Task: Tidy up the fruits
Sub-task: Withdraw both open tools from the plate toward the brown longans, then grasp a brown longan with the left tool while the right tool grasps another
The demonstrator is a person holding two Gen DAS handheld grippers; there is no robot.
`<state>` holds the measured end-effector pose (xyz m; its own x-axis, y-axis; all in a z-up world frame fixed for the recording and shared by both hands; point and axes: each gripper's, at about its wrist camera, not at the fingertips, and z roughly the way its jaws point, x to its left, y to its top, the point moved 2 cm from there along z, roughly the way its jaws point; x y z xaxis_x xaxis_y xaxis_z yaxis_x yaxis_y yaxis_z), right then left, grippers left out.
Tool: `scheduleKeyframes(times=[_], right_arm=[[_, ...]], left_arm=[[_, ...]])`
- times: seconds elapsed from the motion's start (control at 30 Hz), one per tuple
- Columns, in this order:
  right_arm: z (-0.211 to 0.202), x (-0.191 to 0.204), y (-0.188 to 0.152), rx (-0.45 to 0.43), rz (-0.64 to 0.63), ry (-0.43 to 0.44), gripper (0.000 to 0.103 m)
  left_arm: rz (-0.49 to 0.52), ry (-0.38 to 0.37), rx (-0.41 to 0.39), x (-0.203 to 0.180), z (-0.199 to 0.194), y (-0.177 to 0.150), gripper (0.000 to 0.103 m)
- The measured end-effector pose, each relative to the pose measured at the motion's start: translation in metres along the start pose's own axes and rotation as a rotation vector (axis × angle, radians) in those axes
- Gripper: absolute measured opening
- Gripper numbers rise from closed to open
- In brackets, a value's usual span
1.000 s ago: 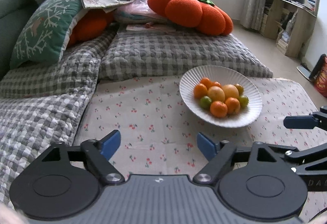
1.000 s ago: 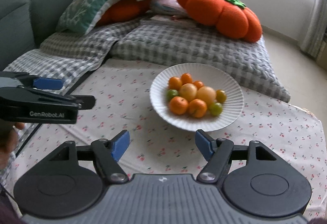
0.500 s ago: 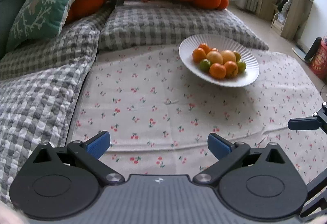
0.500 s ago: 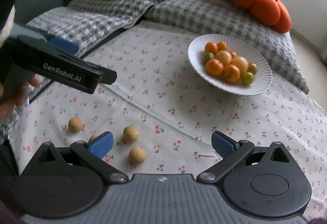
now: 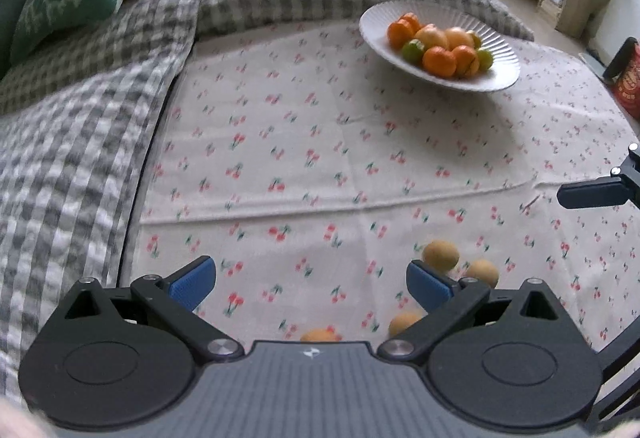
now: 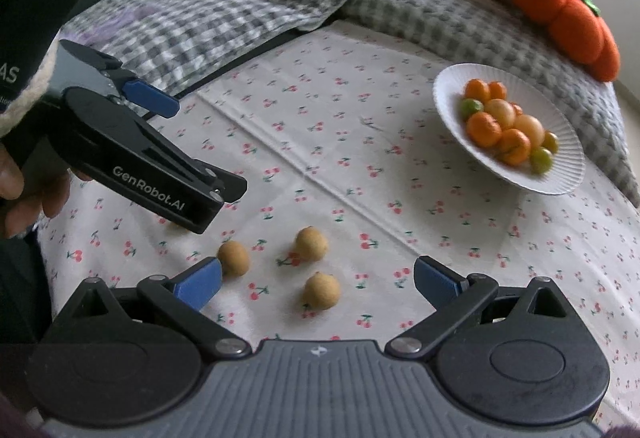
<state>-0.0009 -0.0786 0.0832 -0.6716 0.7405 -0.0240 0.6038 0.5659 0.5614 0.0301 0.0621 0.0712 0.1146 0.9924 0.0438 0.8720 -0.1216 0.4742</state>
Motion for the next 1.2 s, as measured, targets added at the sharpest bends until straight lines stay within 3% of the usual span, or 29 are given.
scheduleKeyframes(times=[0.2, 0.4, 0.63, 0.73, 0.9, 1.1, 1.2], right_arm=[[0.003, 0.02, -0.001, 0.003, -0.074, 0.035, 0.101], [0.013, 0.038, -0.005, 0.012, -0.168, 0.034, 0.093], [0.025, 0.05, -0.006, -0.008, -0.215, 0.029, 0.069], [0.031, 0.051, -0.005, -0.007, -0.217, 0.037, 0.06], [0.036, 0.055, -0.005, -0.004, -0.241, 0.044, 0.058], [0.043, 0.061, -0.004, -0.003, -0.27, 0.031, 0.05], [0.049, 0.061, -0.004, 0.011, -0.268, 0.019, 0.042]], left_arm=[[-0.085, -0.017, 0.06, 0.019, 0.003, -0.02, 0.094], [-0.111, -0.063, 0.1, 0.024, 0.01, -0.027, 0.075], [-0.055, -0.098, 0.126, 0.013, 0.019, -0.031, 0.05], [-0.03, -0.096, 0.14, 0.008, 0.024, -0.033, 0.043], [0.001, -0.084, 0.139, 0.004, 0.03, -0.034, 0.036], [0.009, -0.089, 0.127, 0.002, 0.029, -0.032, 0.017], [0.005, -0.092, 0.126, 0.003, 0.03, -0.032, 0.017]])
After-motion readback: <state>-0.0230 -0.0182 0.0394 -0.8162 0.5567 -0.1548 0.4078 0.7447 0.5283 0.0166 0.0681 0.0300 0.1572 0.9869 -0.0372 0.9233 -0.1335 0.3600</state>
